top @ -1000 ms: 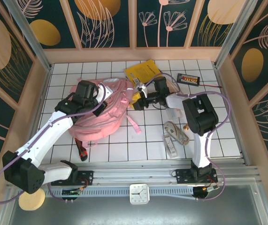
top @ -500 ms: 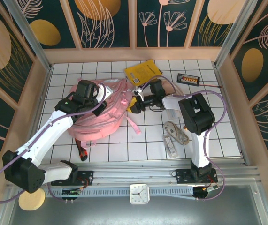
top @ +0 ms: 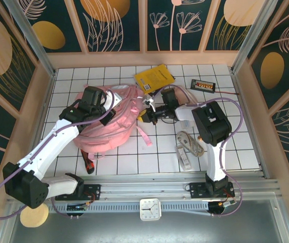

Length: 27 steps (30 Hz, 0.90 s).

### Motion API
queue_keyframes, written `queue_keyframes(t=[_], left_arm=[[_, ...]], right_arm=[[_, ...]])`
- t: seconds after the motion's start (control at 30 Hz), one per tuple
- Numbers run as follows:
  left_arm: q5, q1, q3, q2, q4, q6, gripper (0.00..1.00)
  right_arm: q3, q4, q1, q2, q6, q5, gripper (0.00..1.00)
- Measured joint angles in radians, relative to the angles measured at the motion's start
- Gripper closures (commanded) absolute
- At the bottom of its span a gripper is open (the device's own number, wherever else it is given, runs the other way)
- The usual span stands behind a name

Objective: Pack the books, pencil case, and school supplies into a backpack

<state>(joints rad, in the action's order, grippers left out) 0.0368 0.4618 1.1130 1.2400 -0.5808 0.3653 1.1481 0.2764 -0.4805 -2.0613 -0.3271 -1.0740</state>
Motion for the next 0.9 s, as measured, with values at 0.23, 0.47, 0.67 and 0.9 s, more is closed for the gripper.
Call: queue_keyframes(t=[0.23,0.47,0.67,0.9], left_arm=[[-0.013,0.001,0.000,0.002,0.002,-0.015,1.00],[-0.066,0.029,0.028,0.063,0.020,-0.079,1.00],[-0.146,0.070,0.060,0.156,0.042,-0.151,1.00],[-0.215,0.090,0.203,0.322,0.057,-0.296,1.00]], right_arm=[[-0.046,-0.047,-0.002,0.067,-0.007,0.056,1.00],[0.016,-0.269,-0.039,0.116,-0.009,0.183,1.00],[0.064,-0.495,-0.056,0.166,-0.038,0.295,1.00],[0.188,-0.717,-0.094,0.202,-0.015,0.383,1.00]])
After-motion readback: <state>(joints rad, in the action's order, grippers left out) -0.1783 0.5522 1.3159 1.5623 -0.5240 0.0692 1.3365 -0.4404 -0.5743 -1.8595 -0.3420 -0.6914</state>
